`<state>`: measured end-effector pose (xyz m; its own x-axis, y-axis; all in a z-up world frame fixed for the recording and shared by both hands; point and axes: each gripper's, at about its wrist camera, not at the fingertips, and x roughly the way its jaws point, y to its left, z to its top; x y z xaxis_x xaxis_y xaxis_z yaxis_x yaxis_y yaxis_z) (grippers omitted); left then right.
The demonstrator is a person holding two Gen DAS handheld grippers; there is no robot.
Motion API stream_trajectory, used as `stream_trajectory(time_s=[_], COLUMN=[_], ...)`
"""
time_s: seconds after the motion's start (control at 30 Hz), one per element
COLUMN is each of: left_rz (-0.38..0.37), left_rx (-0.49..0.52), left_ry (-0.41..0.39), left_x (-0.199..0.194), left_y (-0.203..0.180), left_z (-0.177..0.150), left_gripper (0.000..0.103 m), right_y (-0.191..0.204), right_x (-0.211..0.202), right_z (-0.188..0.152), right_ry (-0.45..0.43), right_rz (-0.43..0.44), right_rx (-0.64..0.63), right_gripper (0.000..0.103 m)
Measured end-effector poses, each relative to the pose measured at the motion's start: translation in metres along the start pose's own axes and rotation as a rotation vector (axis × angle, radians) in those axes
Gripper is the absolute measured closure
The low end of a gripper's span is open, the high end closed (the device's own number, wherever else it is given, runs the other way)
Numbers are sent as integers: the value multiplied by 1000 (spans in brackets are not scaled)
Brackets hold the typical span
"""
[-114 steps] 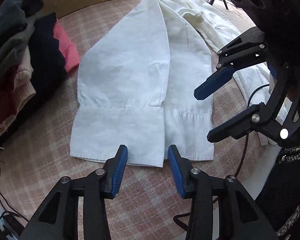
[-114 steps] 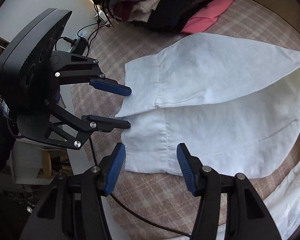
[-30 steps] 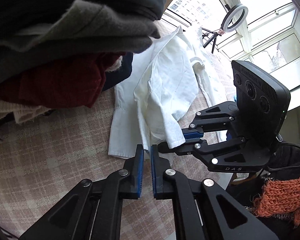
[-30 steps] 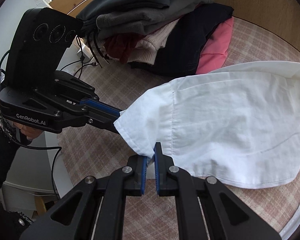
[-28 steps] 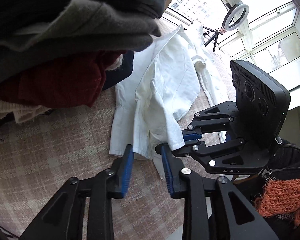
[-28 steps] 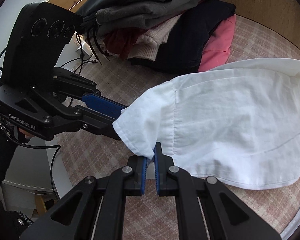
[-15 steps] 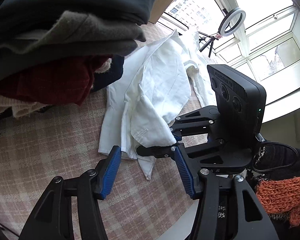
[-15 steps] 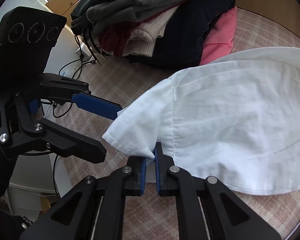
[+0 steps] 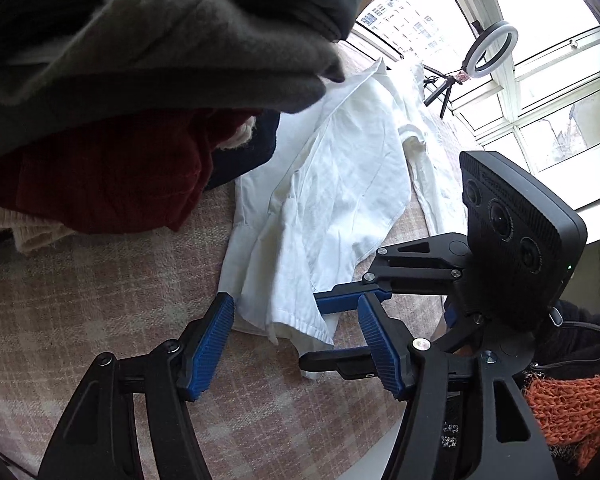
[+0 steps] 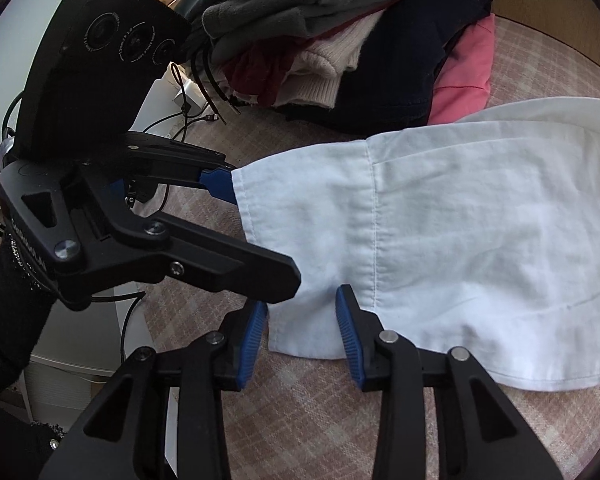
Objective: Fold clothes
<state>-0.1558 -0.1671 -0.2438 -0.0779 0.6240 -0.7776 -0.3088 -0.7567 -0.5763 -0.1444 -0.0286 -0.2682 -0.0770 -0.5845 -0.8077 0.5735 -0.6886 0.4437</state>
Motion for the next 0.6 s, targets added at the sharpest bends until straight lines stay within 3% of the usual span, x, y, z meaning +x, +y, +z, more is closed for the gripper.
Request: stream_trajectory(time_s=[0.07, 0.1, 0.13, 0.2, 0.3, 0.4, 0.47, 0.6], left_rz=[-1, 5, 11, 25, 57, 109, 145, 213], left_rx=[-19, -27, -30, -32, 27, 90, 131, 168], left_ry=[-11, -17, -17, -18, -49, -120, -172, -246], left_x=[6, 9, 11, 14, -8, -64, -105, -173], left_y=[3, 3, 2, -3, -29, -56, -72, -92], left_z=[4, 6, 8, 10, 13, 35, 53, 95], left_gripper=[49, 69, 100, 98, 99, 99, 99, 99], right_y=[0, 0, -2, -5, -32, -68, -111, -198], right_x=[0, -1, -5, -21, -72, -127, -159, -211], right_z=[-2, -4, -6, -13, -31, -51, -64, -49], right_ry=[15, 23, 27, 6, -93, -200, -259, -322], right_rz=[3, 7, 9, 3, -30, -93, -197, -327], right_rx=[-12, -9, -4, 20, 106, 205, 286, 421], right_gripper=[78, 78, 78, 78, 77, 77, 77, 77])
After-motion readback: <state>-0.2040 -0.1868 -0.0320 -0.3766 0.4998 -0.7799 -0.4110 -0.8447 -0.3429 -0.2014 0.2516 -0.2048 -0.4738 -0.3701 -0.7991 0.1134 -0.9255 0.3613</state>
